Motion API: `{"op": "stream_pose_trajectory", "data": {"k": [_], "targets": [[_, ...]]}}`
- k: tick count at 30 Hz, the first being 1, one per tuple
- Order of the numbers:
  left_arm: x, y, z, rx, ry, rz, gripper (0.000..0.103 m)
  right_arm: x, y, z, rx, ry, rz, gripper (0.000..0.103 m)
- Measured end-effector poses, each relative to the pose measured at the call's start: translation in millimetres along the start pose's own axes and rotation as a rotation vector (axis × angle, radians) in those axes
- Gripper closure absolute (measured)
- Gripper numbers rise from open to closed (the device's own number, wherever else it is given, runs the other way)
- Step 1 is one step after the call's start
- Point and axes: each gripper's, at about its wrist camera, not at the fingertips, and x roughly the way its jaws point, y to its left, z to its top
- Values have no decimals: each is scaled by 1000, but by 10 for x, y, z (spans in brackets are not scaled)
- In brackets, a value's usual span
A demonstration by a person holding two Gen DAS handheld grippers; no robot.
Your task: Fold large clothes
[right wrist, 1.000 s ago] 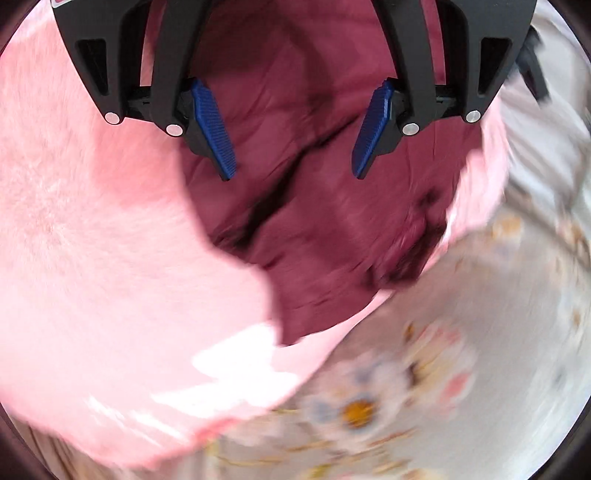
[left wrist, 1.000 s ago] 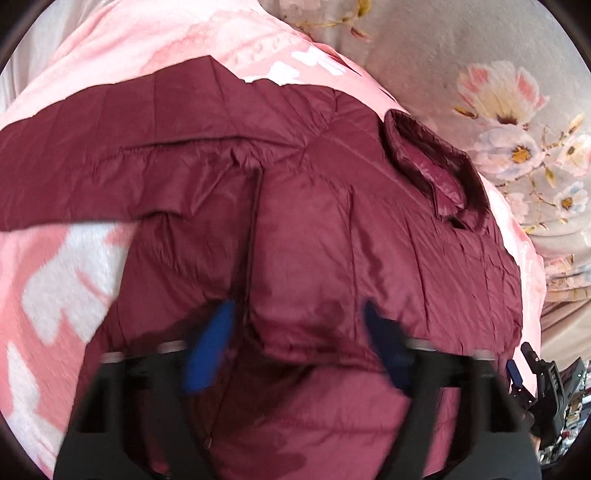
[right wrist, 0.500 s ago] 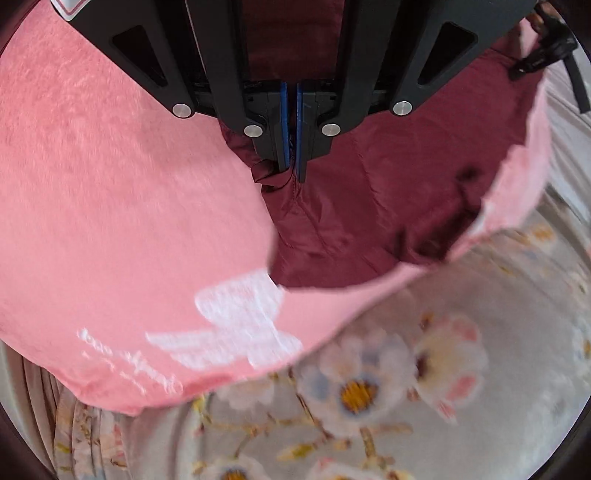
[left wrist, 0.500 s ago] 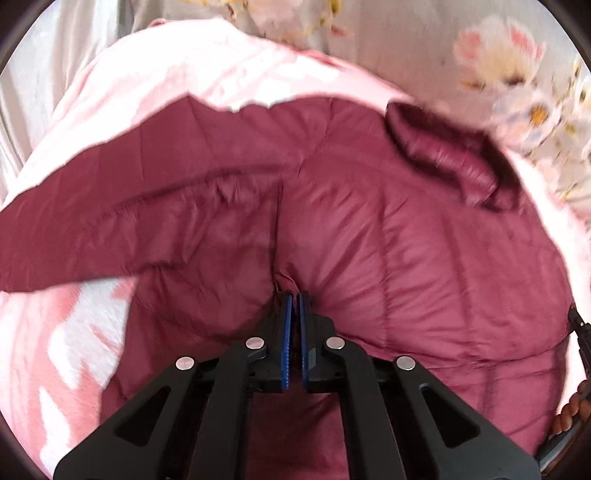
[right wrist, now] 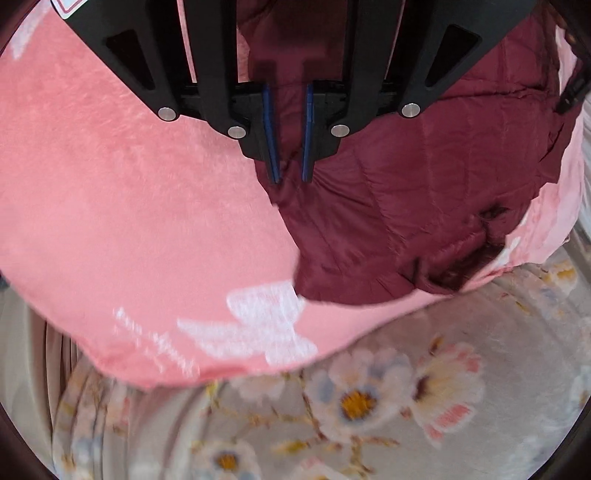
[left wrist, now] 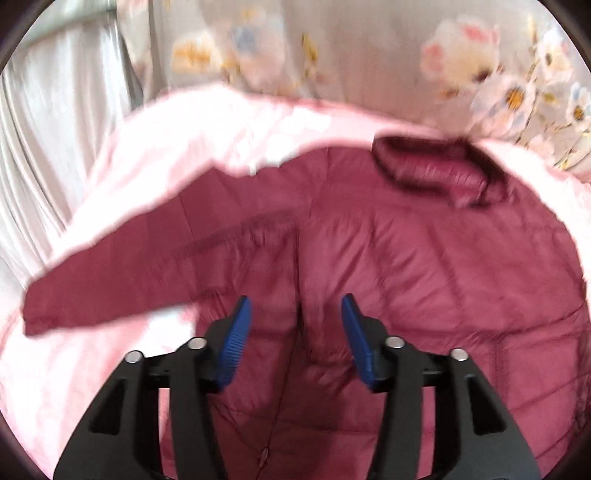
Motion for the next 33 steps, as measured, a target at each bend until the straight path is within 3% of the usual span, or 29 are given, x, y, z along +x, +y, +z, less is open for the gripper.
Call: {"op": "stream_pose_trajectory", "data": {"k": [3,7,11,14,19,33], "targets": [[-120,-257,233,-1,-43,-68,35,-25,404,38,-73,-4,74,88],[102,-760,288,52,-3,-118,35,186,947,-90,-189,37,116,88],[422,-1065,64,89,36,-82,35,453,1212,-335,-266,106,110,88],[676,-1096,-149,69,102,-98,35,636,1211,-500,-267,166,113,88],[744,-1082,-237,43,87,-103,29,673,1130,-538,-233,172,142,88],[762,-1135,-280,56,71,-69,24,680,1222,-583,-271,149,98,88]]}}
